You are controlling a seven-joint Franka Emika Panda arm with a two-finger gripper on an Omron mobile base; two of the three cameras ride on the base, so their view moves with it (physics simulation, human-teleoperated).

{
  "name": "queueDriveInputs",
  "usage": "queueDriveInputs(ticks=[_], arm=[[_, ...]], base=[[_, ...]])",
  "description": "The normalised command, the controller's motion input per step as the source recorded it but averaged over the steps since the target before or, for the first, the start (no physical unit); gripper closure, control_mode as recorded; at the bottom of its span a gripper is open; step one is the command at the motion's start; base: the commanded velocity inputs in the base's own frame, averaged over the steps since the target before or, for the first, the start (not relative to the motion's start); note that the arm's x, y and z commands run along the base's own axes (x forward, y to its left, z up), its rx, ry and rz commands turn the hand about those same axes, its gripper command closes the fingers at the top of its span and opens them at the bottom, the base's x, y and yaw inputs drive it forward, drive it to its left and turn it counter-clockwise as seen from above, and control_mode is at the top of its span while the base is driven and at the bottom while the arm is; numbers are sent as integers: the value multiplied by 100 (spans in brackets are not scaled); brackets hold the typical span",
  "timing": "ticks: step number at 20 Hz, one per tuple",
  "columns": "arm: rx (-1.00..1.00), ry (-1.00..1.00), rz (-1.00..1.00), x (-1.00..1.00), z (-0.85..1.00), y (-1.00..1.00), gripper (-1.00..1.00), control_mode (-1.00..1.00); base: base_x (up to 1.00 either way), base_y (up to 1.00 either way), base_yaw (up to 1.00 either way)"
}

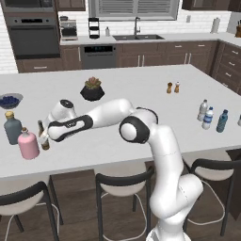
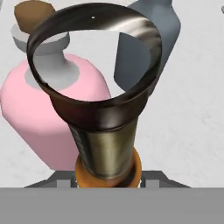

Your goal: Move the plastic bottles in the middle to the plastics group, and the glass bottles in the middle to the glass group.

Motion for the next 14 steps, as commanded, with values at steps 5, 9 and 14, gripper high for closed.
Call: queueDriveInputs(ticks=[5, 9, 14], arm=[[8, -10, 0, 1, -10, -25, 100, -100], [2, -2, 0, 3, -7, -12, 100, -100], [0, 0, 0, 0, 0, 0, 100, -100]], base=[[0, 0, 0], [0, 0, 0], [0, 0, 0]])
